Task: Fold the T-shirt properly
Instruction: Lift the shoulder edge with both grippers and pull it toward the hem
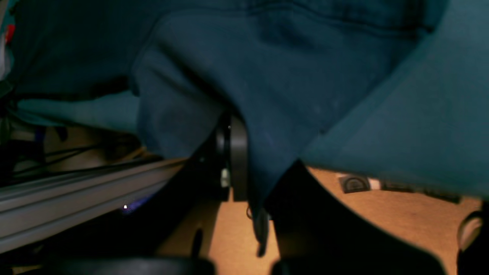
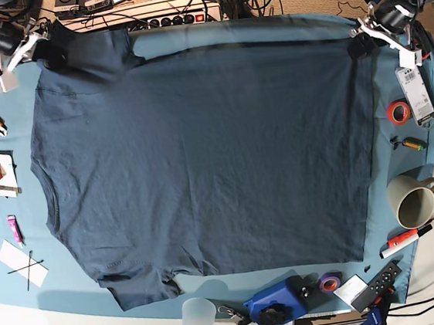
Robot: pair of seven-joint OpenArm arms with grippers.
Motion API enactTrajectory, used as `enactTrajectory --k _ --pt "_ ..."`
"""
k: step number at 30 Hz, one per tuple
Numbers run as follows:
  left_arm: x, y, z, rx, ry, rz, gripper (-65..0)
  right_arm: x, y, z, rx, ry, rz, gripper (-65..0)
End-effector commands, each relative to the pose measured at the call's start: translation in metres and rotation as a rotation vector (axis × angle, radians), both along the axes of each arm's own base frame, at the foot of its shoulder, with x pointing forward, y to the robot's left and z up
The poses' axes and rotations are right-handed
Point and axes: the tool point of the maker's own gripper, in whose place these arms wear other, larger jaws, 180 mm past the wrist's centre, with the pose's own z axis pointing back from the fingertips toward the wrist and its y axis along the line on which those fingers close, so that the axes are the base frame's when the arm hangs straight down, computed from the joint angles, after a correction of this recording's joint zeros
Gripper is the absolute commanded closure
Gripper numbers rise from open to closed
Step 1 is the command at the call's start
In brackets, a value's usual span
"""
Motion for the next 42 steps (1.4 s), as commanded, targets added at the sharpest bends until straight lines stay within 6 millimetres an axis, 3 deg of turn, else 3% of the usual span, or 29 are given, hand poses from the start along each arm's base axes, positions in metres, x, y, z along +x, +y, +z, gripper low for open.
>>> enactTrajectory --k 1,8,16,17,18,20,22,28,31,35,39,42 --pt "0.000 0.005 0.009 0.022 -0.024 -0.002 0.0 0.002 -0.008 0.011 -0.030 -0.024 0.004 0.0" --pt "-0.017 0.000 0.023 0.069 -0.024 -0.044 0.0 -0.012 -0.019 0.020 -0.035 -0.016 -0.029 0.0" --pt "-0.010 -0.006 0.035 0.095 -0.121 -0.109 0.0 -0.013 -0.020 0.020 -0.041 -0.013 -0.031 0.0" --pt "-0.009 -0.008 0.036 0.104 -0.138 -0.131 -2.7 -0.013 -0.020 0.020 -0.041 -0.010 -0.030 0.0" --pt "-0.009 -0.007 0.036 0.118 -0.143 -0.140 -10.2 -0.013 -0.020 0.020 -0.041 -0.010 -0.030 0.0" --pt "-0.009 0.000 0.032 0.166 -0.130 -0.134 -25.3 -0.013 -0.020 0.020 -0.041 -0.010 -0.030 0.0" --pt "-0.010 0.008 0.026 0.197 -0.097 -0.095 -31.8 -0.013 -0.020 0.020 -0.041 -0.010 -0.030 0.0" --pt "-0.008 -0.005 0.015 0.163 -0.069 -0.117 -31.8 -0.012 -0.020 0.020 -0.041 -0.014 -0.030 0.0" --pt "-0.011 -0.016 -0.009 0.205 -0.001 -0.186 -31.8 -0.011 -0.020 0.021 -0.041 -0.017 -0.029 0.0" --pt "-0.016 -0.012 -0.040 0.265 0.127 -0.156 -31.8 -0.012 -0.020 0.020 -0.041 -0.011 -0.026 0.0" --pt "-0.026 -0.007 -0.048 0.258 0.213 -0.114 -31.8 -0.014 -0.020 0.019 -0.042 0.002 -0.020 0.0" --pt "-0.040 -0.021 -0.050 0.180 0.288 -0.152 -31.8 -0.014 -0.020 0.019 -0.042 0.001 -0.020 0.0"
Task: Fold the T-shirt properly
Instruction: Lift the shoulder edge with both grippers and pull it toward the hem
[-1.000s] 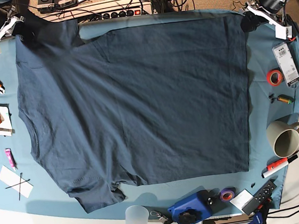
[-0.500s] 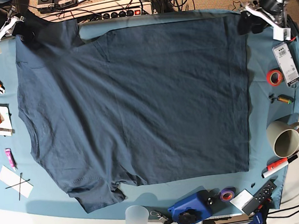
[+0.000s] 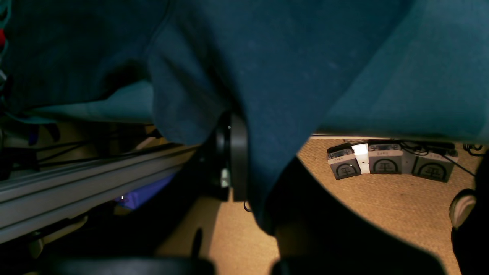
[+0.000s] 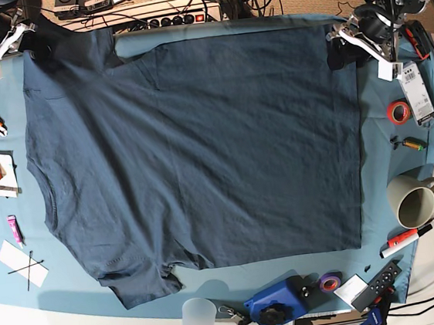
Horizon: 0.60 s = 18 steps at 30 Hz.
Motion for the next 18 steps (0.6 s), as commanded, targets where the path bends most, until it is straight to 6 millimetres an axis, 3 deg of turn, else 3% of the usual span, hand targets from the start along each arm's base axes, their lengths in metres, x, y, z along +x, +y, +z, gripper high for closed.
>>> enactTrajectory --k 1,4,8,10,12,14,15,18 --pt "-0.054 -0.001 -0.030 0.026 0.268 -0.064 -31.7 0.004 -0.004 0.008 -0.017 -0.022 0.009 0.0" --pt "-0.068 -0.017 -0.029 -0.042 0.314 -0.120 -31.2 0.004 -0.004 0.008 -0.017 -0.022 0.010 0.0" --pt "-0.083 -0.018 -0.031 -0.053 0.336 -0.118 -31.2 0.004 -0.004 0.008 -0.017 -0.022 0.010 0.0" --pt "-0.080 -0.017 -0.030 -0.054 0.314 -0.105 -29.3 0.004 -0.004 0.008 -0.017 -0.022 0.009 0.0" --pt "-0.073 -0.018 -0.028 -0.063 0.285 -0.094 -20.6 0.004 -0.004 0.009 -0.016 -0.024 0.008 0.0" --pt "-0.066 -0.022 -0.024 -0.093 0.260 -0.090 -4.6 0.005 -0.005 0.009 -0.016 -0.030 0.006 0.0" --pt "-0.062 -0.023 -0.023 -0.101 0.251 -0.090 0.0 0.007 -0.005 0.010 -0.016 -0.036 0.002 0.0" --pt "-0.058 -0.025 -0.018 -0.091 0.220 -0.132 0.0 0.009 -0.006 0.012 -0.016 -0.051 -0.005 0.0"
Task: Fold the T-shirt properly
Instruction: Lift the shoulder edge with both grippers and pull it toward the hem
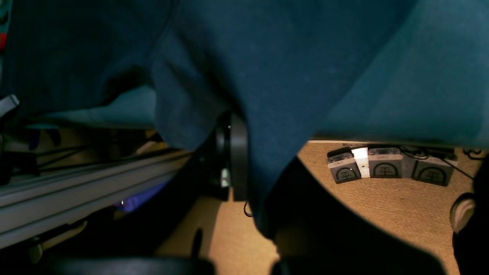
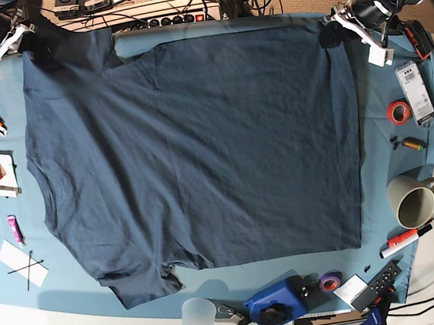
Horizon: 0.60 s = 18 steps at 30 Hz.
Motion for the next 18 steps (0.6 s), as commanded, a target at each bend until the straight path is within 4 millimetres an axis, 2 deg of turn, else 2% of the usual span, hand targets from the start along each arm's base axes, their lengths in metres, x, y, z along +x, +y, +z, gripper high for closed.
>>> enactTrajectory --k 1,4,10,12,18 --pt "-0.025 0.000 -0.013 0.054 0.113 -0.064 0.0 0.006 -0.004 0.010 -0.011 -0.033 0.006 0.0" --pt "-0.025 0.007 -0.005 0.081 0.108 -0.071 0.0 0.005 0.001 0.012 0.021 -0.031 0.015 0.0" --pt "-0.024 0.046 0.007 0.151 0.093 0.024 0.0 0.003 0.008 0.015 0.041 -0.023 0.039 0.0" --pt "-0.026 0.048 0.010 0.131 0.085 0.026 0.0 0.003 0.009 0.018 0.036 -0.030 0.047 0.0" --pt "-0.034 0.034 0.017 0.060 0.066 -0.025 0.0 -0.003 0.007 0.039 -0.031 -0.044 0.084 0.0"
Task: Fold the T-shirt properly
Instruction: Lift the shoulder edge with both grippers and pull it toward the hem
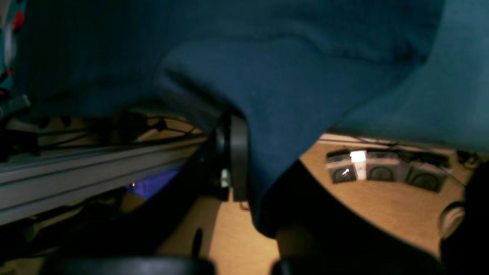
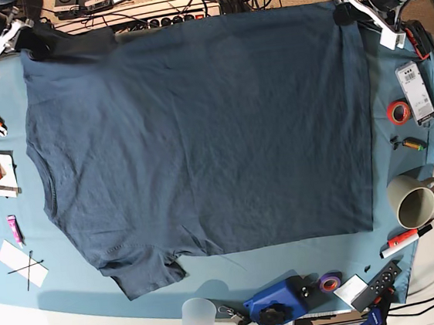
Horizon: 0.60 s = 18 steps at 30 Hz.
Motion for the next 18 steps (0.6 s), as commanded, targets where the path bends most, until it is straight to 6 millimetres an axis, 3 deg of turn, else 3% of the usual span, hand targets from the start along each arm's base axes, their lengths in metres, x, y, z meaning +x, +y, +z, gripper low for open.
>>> enactTrajectory --k 1,5,9,18 --pt "-0.002 0.002 0.005 -0.004 -0.009 -0.002 0.0 0.004 -0.004 0.014 -0.016 -0.036 0.007 0.0" --pt "0.002 -0.002 0.013 -0.006 -0.038 -0.011 0.0 0.008 -0.011 0.025 -0.040 -0.075 -0.010 0.0" --pt "0.018 0.000 0.025 0.034 -0.120 -0.024 0.0 0.013 -0.013 0.020 -0.066 -0.070 -0.003 0.0" --pt "0.034 0.005 0.031 0.063 -0.184 -0.003 0.0 0.040 -0.020 0.015 -0.149 -0.112 0.001 0.0"
